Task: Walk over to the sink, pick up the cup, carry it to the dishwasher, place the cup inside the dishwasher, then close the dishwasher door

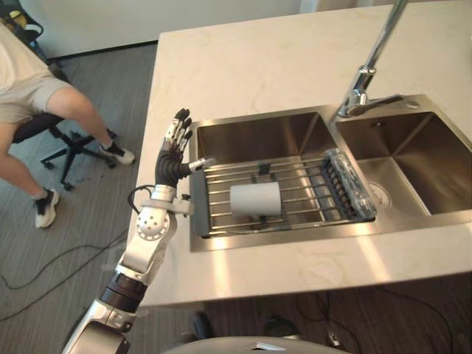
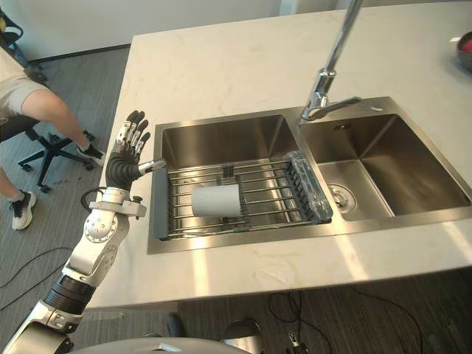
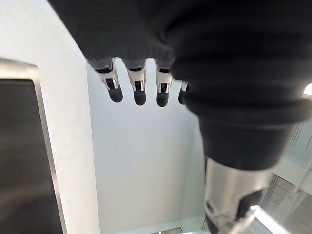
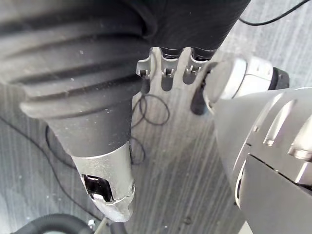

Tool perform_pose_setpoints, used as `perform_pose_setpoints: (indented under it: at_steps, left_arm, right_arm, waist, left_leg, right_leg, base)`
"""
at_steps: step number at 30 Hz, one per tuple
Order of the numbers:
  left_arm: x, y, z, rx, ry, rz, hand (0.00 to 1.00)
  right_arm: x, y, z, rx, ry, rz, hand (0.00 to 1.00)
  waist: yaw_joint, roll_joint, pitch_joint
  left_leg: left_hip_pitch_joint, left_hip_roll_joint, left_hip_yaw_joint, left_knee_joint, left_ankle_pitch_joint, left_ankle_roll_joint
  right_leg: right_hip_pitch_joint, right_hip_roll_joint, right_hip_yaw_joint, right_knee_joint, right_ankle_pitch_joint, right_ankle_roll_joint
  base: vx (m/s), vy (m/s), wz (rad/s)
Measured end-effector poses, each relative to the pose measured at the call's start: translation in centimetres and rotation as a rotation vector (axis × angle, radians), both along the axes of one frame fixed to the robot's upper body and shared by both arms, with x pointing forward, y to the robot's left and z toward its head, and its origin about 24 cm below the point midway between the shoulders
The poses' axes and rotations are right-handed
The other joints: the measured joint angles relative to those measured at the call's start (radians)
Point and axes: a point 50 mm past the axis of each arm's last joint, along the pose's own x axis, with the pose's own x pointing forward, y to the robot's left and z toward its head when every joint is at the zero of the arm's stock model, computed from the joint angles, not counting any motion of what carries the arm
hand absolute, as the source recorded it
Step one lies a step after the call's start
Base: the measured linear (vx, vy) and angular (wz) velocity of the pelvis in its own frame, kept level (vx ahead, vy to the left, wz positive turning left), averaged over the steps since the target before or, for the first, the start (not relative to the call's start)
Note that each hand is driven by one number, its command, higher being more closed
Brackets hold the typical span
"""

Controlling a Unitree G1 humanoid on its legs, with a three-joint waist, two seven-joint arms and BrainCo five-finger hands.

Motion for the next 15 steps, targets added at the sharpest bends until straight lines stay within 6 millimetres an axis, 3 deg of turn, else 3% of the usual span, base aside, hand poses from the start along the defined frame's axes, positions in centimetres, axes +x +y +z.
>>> perform_pose_setpoints:
  at_steps: [3,6,8,11,15]
  left_arm:
    - [0.1,-0.3,1.4,-0.01,-0.063,0.002,0.0]
    - [0.4,0.2,2.9,-0.045,-0.133,0.053,0.0]
    - [0.6,1.2,3.2,-0.063,-0.143,0.113,0.0]
    - [0.8,1.4,3.6,-0.082,-0.149,0.149,0.0]
    - [0.8,1.3,3.3,-0.124,-0.124,0.179,0.0]
  right_arm:
    - [-0.3,0.0,0.0,-0.053,0.039,0.044,0.0]
    - [-2.3,0.1,-0.3,-0.206,0.295,0.214,0.0]
    - [-2.5,-0.1,-0.2,-0.261,0.357,0.243,0.0]
    - [-3.2,-0.1,-0.4,-0.215,0.398,0.196,0.0]
    - [-1.8,0.7,-0.6,-0.168,0.374,0.215,0.0]
  waist:
    - [-0.009,0.001,-0.01]
    - [0.015,-0.008,-0.017]
    - [0.033,-0.024,-0.019]
    - [0.031,-0.042,-0.018]
    - [0.04,-0.027,-0.011]
  left_leg:
    - [-0.029,-0.012,0.011,0.001,-0.008,0.002]
    - [-0.02,-0.015,0.037,0.007,-0.016,0.014]
    - [-0.016,-0.005,0.069,0.014,-0.021,0.019]
    - [-0.102,0.056,0.048,0.225,-0.115,0.012]
    - [-0.175,0.111,0.005,0.363,-0.174,0.0]
  right_leg:
    - [-0.042,-0.014,0.015,0.015,0.007,0.012]
    - [-0.047,-0.025,-0.007,0.025,0.021,0.009]
    - [-0.064,-0.027,-0.042,0.053,0.029,0.009]
    - [-0.032,-0.003,-0.085,0.029,0.061,0.012]
    - [-0.01,0.033,-0.128,0.007,0.049,0.005]
  base:
    - [-0.01,0.074,-0.12]
    - [0.03,0.056,-0.24]
    - [0.04,0.007,-0.43]
    - [0.02,-0.032,0.14]
    - [-0.09,-0.077,0.21]
